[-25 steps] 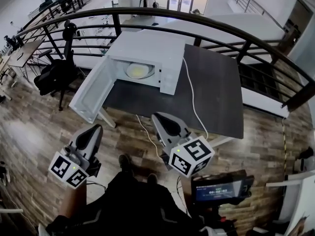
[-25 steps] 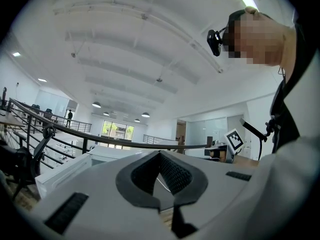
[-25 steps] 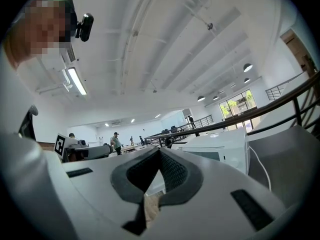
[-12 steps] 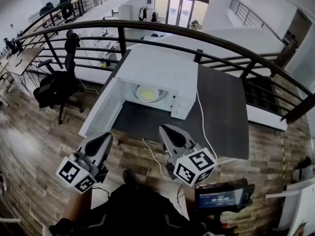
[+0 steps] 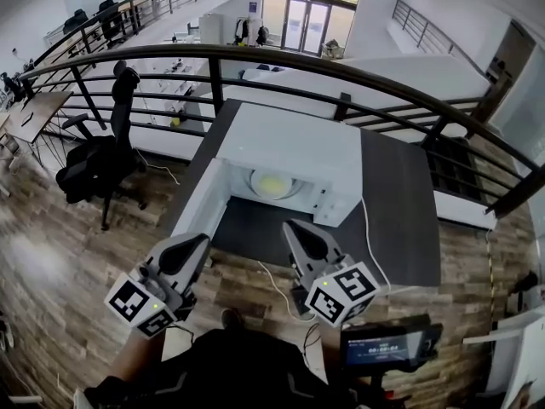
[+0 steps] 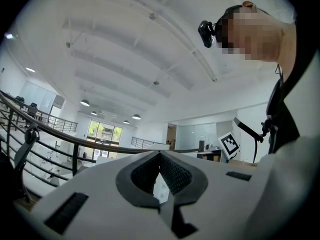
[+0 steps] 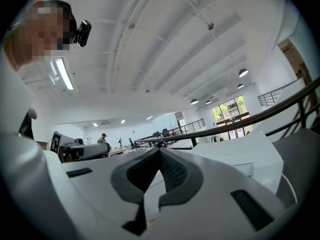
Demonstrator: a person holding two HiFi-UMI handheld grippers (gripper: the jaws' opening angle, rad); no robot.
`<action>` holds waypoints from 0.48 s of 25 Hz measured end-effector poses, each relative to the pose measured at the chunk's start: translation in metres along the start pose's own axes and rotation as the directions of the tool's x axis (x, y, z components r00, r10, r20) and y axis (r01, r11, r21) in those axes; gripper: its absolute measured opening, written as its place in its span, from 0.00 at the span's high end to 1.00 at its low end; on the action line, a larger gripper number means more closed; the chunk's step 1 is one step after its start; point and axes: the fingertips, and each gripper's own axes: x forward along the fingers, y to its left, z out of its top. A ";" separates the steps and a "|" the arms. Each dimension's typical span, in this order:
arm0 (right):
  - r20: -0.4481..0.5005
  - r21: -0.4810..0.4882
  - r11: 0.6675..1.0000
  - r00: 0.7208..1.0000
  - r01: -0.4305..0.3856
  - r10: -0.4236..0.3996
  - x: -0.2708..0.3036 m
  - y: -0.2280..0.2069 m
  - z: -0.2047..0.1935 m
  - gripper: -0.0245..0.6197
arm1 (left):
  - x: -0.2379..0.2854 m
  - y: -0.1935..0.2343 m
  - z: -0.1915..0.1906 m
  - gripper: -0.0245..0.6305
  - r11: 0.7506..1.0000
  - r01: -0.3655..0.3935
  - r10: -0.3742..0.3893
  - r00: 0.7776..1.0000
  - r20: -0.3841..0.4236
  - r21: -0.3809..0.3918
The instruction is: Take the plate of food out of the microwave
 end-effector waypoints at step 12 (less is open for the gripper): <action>0.021 0.019 0.995 0.995 0.094 -0.095 0.039 -0.013 0.002 0.98 | 0.016 0.035 0.005 0.96 0.995 0.085 -0.085 0.996 0.011 -0.050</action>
